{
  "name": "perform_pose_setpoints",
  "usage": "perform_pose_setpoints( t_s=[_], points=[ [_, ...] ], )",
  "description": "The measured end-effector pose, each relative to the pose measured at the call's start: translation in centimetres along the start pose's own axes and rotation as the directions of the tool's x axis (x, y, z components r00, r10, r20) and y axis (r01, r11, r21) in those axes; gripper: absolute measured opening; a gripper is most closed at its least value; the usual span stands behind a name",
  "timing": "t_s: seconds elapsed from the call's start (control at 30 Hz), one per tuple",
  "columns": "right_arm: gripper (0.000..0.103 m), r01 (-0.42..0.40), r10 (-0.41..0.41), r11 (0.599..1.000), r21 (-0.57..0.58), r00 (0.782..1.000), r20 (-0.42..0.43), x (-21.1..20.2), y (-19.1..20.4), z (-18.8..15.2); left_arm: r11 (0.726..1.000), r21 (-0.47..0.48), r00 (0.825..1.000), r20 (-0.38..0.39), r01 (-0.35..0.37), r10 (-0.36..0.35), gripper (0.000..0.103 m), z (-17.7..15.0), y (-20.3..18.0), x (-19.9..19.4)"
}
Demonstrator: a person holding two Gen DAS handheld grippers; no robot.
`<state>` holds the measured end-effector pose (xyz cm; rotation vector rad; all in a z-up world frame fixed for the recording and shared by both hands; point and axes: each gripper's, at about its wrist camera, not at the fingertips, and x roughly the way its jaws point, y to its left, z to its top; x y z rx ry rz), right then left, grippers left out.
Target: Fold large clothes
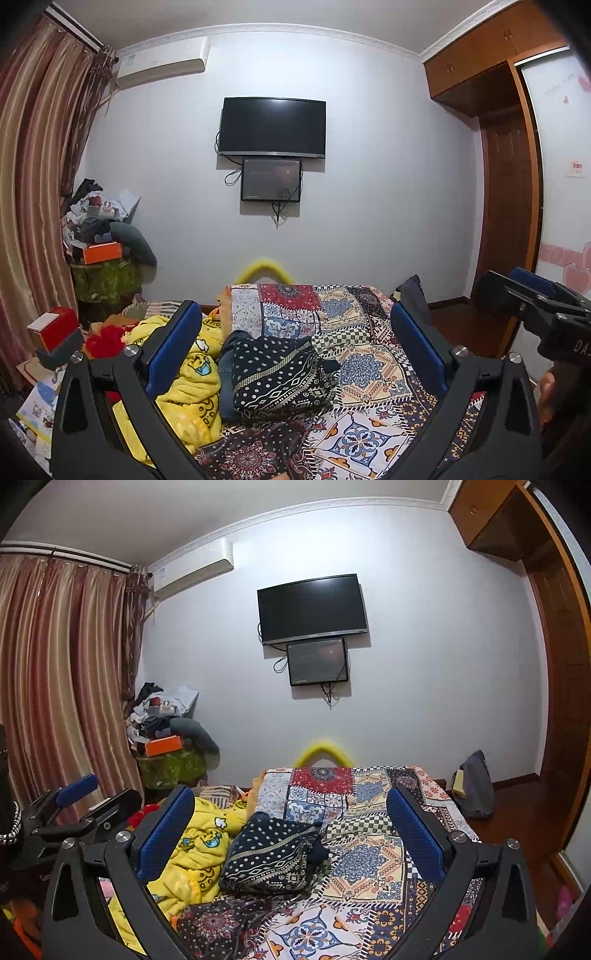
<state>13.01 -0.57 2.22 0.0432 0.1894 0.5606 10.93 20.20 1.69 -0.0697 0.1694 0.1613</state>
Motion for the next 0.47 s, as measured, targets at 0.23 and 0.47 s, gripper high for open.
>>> perform_pose_setpoints(
  t_s=[0.23,0.47],
  points=[
    [0.103,0.005,-0.005,1.0,0.006,1.0,-0.005,0.21,0.08,-0.15,1.0,0.001,1.0,-0.001,0.0,0.0,0.103,-0.14,-0.04,-0.04],
    [0.103,0.005,-0.005,1.0,0.007,1.0,-0.011,0.42,0.11,-0.24,1.0,0.004,1.0,-0.006,0.005,-0.005,0.103,-0.19,-0.02,0.18]
  ],
)
